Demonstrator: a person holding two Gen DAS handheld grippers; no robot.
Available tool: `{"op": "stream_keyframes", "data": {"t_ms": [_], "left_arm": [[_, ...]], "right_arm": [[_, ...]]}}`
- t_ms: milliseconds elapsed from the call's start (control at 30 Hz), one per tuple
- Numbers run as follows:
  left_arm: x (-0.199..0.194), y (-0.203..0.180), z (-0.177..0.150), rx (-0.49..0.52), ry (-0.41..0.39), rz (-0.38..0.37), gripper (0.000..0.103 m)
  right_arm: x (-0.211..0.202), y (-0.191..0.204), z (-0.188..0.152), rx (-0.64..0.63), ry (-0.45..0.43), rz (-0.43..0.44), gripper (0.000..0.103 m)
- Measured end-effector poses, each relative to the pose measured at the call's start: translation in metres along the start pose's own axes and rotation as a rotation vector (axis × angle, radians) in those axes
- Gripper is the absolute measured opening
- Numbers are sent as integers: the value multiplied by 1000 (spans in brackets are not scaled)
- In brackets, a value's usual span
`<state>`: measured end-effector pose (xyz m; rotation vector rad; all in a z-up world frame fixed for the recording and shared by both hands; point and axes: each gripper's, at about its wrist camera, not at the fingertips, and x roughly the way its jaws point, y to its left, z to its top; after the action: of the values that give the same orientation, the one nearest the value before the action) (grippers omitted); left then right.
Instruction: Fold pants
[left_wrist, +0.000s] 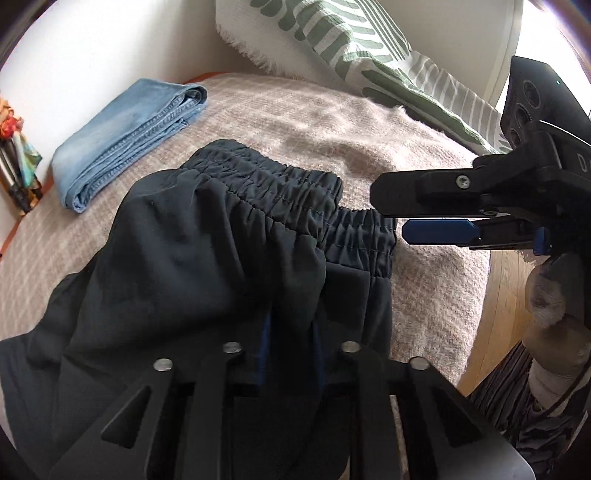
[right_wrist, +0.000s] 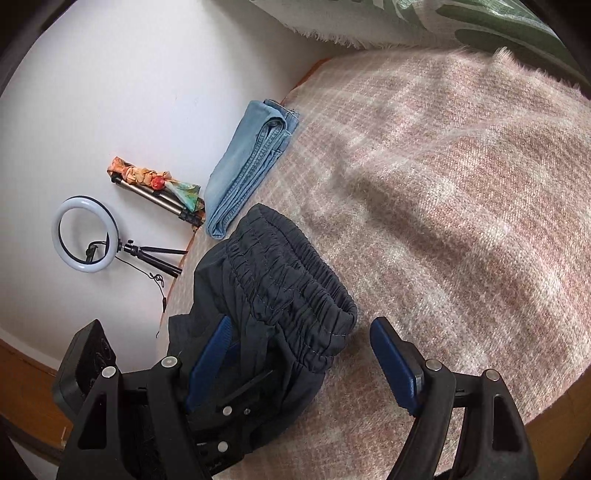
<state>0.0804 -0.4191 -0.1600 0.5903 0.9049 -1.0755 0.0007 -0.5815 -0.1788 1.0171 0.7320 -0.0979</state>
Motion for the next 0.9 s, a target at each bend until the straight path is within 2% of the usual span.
{"op": "stream_keyframes", "data": {"t_ms": [67,133,267,333,400,467,567,600,667,700,767,833,900], "left_arm": [[-3,11,0,-54,-18,-59,2],[-10,19,0,-130,-28,-136,1],[-32,-4,-9,-109,-56,-231,1],[-32,-17,-14,-69,-50,-208,1],[-28,-21,-15,-47,-49,-200,1],[-23,-12,-16,-118,-42,-240,1],[-24,-7,-18,-137,-55,-227,1],[-26,-7,-19,-133,-53,-227,3],[-36,-4,-22,-131,-50,-220,22],[-44,-1,-25,-133,-61,-216,26],[-65,12,-32,-160,-104,-197,33],[-85,32,-43,-205,-141,-187,39],[-103,54,-55,-249,-161,-151,39]], "right_arm": [[0,-4,-2,15,11,17,81],[4,-7,-5,32,30,45,82],[8,-4,-8,40,39,84,84],[11,-5,-8,68,49,122,84],[13,-3,-9,61,43,96,83],[16,0,-8,62,37,87,84],[21,3,-7,63,9,75,83],[23,5,-6,62,-2,64,77],[27,7,-5,50,-12,28,51],[31,5,-5,56,-3,31,33],[31,0,-6,86,-11,59,29],[26,4,-5,61,-33,65,26],[20,8,-4,34,-48,89,26]]}}
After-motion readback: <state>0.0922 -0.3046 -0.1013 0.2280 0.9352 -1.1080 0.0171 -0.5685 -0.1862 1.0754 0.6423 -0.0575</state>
